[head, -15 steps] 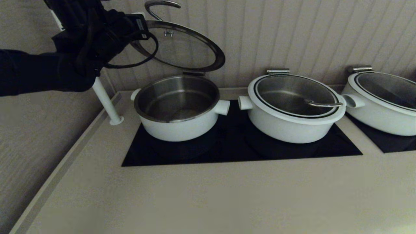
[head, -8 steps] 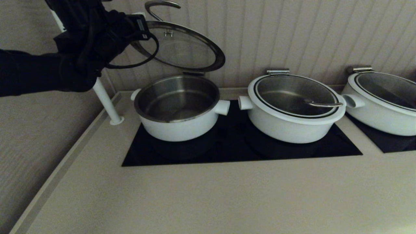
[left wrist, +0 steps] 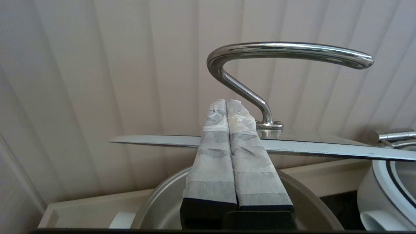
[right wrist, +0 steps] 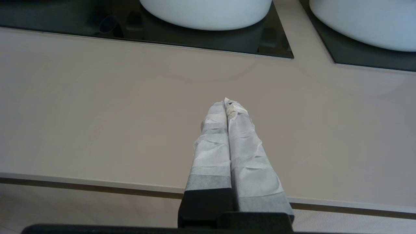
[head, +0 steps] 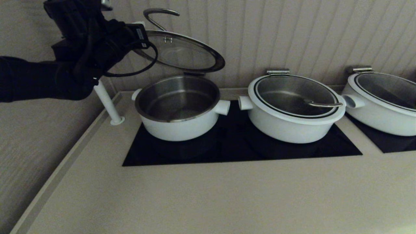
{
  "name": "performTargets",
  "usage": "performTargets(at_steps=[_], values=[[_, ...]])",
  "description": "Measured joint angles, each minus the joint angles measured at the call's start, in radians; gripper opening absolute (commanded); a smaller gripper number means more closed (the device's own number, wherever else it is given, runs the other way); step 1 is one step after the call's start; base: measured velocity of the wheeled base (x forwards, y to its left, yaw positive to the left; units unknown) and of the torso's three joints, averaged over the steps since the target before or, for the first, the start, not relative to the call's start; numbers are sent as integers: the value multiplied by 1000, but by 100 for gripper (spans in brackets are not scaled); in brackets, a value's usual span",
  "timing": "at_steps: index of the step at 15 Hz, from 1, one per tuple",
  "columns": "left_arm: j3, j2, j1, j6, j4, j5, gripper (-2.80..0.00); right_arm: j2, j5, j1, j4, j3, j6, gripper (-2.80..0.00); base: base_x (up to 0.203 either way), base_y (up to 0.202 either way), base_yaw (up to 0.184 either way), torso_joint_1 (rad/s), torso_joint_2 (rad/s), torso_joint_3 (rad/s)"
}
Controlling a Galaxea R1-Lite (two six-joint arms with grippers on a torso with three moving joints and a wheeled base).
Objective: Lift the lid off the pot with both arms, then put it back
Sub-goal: Close the pot lid
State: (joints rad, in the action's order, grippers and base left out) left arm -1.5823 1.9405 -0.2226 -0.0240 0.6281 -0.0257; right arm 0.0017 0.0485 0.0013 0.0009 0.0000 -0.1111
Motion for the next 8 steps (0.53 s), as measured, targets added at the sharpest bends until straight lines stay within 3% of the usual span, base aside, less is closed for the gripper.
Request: performTargets(at_steps=[8], values=[[137,-49,0,2,22,-1,-280,0,0,0,0,0,0,-280,0,0,0,0,0,0]])
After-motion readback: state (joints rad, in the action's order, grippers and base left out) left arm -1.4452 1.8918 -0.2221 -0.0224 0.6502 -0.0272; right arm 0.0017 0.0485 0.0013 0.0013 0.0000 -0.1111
